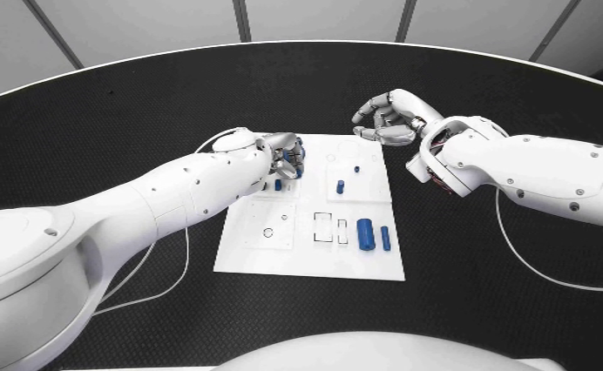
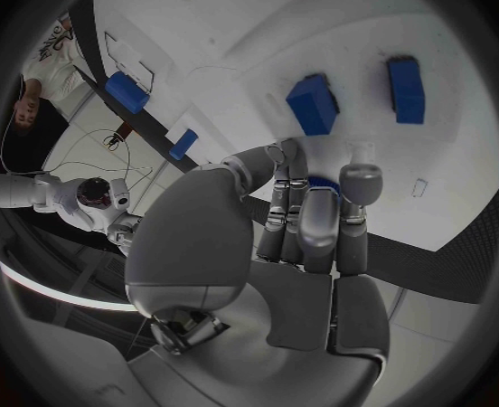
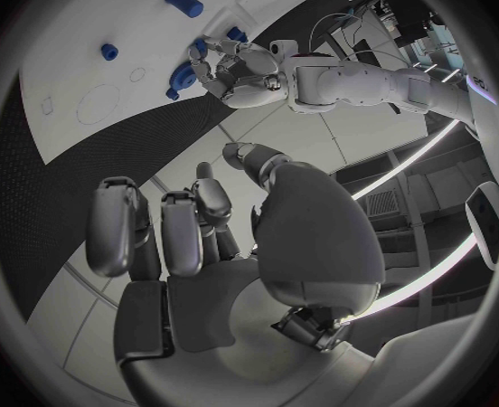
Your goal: Assemble the parts on the task board
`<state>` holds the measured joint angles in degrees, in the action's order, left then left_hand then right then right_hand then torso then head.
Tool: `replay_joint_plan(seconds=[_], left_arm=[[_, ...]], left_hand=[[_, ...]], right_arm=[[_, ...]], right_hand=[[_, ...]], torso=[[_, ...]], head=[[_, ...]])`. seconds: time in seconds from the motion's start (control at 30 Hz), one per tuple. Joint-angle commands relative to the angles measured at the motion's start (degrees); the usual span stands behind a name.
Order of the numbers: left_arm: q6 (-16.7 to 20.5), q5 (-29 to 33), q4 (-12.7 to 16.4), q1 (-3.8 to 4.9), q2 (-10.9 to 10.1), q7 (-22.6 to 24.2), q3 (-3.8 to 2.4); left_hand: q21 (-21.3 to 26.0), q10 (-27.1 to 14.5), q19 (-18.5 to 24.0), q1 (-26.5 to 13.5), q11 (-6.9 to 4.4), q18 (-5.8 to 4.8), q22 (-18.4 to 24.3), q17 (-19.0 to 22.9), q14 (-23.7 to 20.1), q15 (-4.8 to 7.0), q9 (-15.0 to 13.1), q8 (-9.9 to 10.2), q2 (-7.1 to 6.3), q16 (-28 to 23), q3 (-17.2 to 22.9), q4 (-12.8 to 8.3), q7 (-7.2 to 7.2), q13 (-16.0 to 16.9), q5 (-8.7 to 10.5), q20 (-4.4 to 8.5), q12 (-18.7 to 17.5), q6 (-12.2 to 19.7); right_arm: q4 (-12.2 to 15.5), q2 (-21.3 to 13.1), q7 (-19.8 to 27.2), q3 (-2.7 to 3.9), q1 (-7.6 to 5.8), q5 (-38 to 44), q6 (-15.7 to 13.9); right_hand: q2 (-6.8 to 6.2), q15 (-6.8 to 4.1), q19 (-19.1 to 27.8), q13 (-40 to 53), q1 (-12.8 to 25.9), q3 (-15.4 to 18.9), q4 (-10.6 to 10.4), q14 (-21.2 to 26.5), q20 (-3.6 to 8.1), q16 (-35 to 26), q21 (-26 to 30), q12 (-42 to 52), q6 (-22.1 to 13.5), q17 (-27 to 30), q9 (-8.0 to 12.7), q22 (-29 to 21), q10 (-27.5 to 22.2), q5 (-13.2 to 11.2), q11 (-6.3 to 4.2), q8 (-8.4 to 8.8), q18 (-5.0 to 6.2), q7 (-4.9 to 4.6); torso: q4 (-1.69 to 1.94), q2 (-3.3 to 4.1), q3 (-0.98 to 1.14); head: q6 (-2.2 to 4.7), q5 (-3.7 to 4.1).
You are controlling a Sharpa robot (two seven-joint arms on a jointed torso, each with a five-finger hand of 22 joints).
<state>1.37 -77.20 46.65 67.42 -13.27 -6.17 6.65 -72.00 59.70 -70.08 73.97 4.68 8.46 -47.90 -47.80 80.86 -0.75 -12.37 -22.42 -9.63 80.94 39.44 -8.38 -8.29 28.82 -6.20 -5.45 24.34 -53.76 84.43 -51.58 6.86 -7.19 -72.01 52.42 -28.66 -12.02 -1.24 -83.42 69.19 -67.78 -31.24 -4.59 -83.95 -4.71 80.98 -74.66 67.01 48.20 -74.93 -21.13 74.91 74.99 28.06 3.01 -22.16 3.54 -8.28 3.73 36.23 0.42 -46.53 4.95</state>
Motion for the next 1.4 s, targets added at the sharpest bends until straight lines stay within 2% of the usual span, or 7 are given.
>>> replay_joint_plan(seconds=[0.03,0.53,0.9,1.13,1.27,1.37,1.4], left_arm=[[0.3,0.0,0.0,0.00,0.0,0.0,0.00],[2.8,0.0,1.3,0.06,-1.2,0.3,-0.02],[3.6,0.0,3.1,0.29,-2.6,0.1,-0.04],[3.5,0.0,3.1,0.42,-2.9,-0.1,-0.04],[3.1,0.0,3.0,0.44,-2.9,-0.3,-0.04],[2.8,0.1,2.9,0.45,-2.8,-0.3,-0.04],[2.7,0.2,2.9,0.45,-2.8,-0.3,-0.04]], left_hand=[[0.1,0.1,0.2,-0.4,0.26,-0.45,0.1,0.0,-0.1,0.28,0.2,0.3,-0.06,0.1,-0.4,0.0,-0.45,-21.6,0.33,-0.22,-0.2,0.1],[-0.1,0.3,-0.1,-0.3,0.18,-0.54,-0.4,0.8,-0.2,0.32,0.1,0.2,0.13,-0.1,-0.5,0.1,-0.38,-21.5,0.29,-0.22,-0.2,-0.1],[-0.2,0.4,-0.2,-0.4,0.16,-0.57,-0.6,0.9,-0.2,0.35,0.0,0.1,0.06,-0.1,-0.6,0.1,-0.35,-21.5,0.34,-0.20,-0.2,-0.3],[-0.2,0.4,-0.2,-0.4,0.15,-0.56,-0.5,0.8,-0.2,0.35,0.0,0.1,0.05,-0.1,-0.7,0.1,-0.35,-21.5,0.35,-0.19,-0.2,-0.3],[0.3,0.0,0.2,-0.6,0.34,-0.41,0.4,-0.9,0.2,0.24,0.2,0.8,-0.55,0.3,-1.2,0.0,-0.58,-21.6,0.39,-0.19,-0.6,0.8],[1.2,-1.0,1.0,-1.8,0.90,-0.19,2.0,-2.4,0.2,-0.25,0.7,2.5,-2.48,0.5,-3.0,0.2,-1.17,-21.8,0.41,-0.55,-1.2,3.4],[1.3,-1.1,1.0,-1.9,0.95,-0.17,2.1,-2.4,0.2,-0.28,0.7,2.7,-2.63,0.5,-3.2,0.3,-1.21,-21.8,0.41,-0.59,-1.3,3.5]], right_arm=[[0.0,0.0,0.0,0.00,0.00,0.0,0.0],[-0.2,0.0,0.0,0.00,0.01,0.0,0.0],[-0.5,0.1,0.1,0.00,0.02,0.0,0.1],[-0.6,0.1,0.2,-0.01,0.02,0.0,0.1],[-0.6,0.1,0.2,-0.01,0.02,0.0,0.1],[-0.6,0.1,0.2,-0.01,0.02,0.0,0.1],[-0.6,0.1,0.2,-0.01,0.02,0.0,0.1]], right_hand=[[0.16,-0.25,0.1,0.0,0.2,-0.3,0.1,-2.7,0.32,-0.3,0.1,0.2,0.3,-2.1,0.0,1.8,0.4,0.4,-0.13,-0.35,0.30,0.23],[0.16,-0.25,0.1,0.0,0.2,-0.3,0.1,-2.7,0.32,-0.3,0.1,0.2,0.3,-2.1,0.0,1.8,0.4,0.4,-0.13,-0.35,0.30,0.23],[0.16,-0.25,0.1,0.0,0.2,-0.3,0.1,-2.7,0.32,-0.3,0.1,0.2,0.3,-2.1,0.0,1.8,0.4,0.4,-0.13,-0.35,0.30,0.23],[0.20,-0.28,0.1,-0.1,0.3,-0.3,0.0,-2.7,0.36,-0.4,0.3,0.1,0.3,-2.1,0.0,1.7,0.5,0.4,-0.15,-0.42,0.33,0.24],[0.20,-0.28,0.1,-0.1,0.3,-0.3,0.0,-2.7,0.36,-0.4,0.3,0.1,0.3,-2.1,0.0,1.7,0.5,0.4,-0.15,-0.42,0.33,0.24],[0.20,-0.28,0.1,-0.1,0.3,-0.3,0.0,-2.7,0.36,-0.4,0.3,0.1,0.3,-2.1,0.0,1.7,0.5,0.4,-0.15,-0.42,0.33,0.24],[0.20,-0.28,0.1,-0.1,0.3,-0.3,0.0,-2.7,0.36,-0.4,0.3,0.1,0.3,-2.1,0.0,1.7,0.5,0.4,-0.15,-0.42,0.33,0.24]], torso=[[0.04,0.02,-0.01],[0.10,-0.10,-0.02],[0.09,-0.15,0.01],[-0.01,-0.03,0.06],[-0.01,0.03,0.04],[-0.03,0.03,0.03],[-0.03,0.04,0.04]], head=[[0.02,0.02],[0.02,0.03],[0.43,-0.27],[0.76,-0.42],[0.85,-0.44],[0.82,-0.44],[0.82,-0.44]])
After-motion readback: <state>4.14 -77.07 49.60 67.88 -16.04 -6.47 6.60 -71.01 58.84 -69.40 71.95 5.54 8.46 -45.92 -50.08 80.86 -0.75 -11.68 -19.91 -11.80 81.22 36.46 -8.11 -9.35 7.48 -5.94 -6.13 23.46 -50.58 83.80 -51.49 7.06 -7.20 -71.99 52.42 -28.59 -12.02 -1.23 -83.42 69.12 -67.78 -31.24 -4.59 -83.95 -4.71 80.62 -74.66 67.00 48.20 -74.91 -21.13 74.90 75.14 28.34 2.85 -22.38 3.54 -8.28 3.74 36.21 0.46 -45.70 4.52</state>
